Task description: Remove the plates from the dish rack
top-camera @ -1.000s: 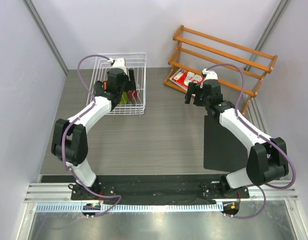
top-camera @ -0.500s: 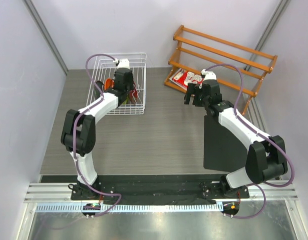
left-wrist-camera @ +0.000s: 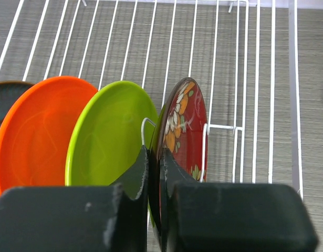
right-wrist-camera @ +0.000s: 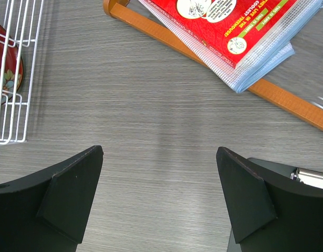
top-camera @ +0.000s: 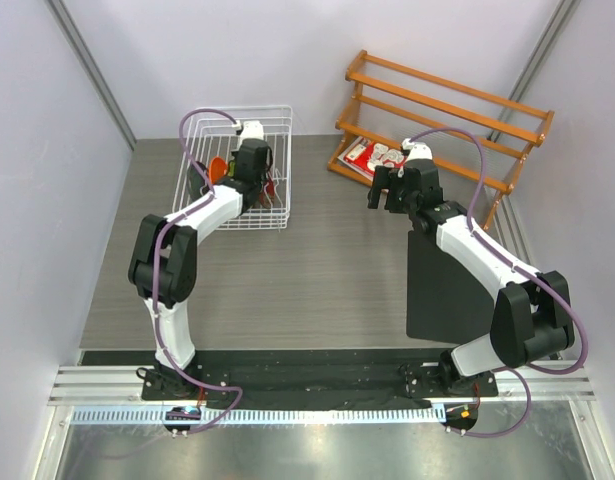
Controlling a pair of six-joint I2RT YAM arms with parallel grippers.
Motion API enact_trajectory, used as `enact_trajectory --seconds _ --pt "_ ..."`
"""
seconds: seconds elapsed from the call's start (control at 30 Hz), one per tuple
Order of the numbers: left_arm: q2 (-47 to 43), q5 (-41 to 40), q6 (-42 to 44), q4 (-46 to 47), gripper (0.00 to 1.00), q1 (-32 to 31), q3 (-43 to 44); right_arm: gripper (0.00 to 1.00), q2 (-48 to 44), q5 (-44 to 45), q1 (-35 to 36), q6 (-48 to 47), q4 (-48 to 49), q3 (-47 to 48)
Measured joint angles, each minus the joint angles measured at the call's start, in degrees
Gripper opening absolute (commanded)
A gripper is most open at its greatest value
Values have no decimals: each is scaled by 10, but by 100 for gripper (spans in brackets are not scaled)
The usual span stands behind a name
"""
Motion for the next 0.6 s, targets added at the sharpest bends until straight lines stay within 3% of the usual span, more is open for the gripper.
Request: enact_trajectory --seconds 0.6 --pt "5 -57 30 -50 0 -28 34 96 -1 0 0 2 -1 0"
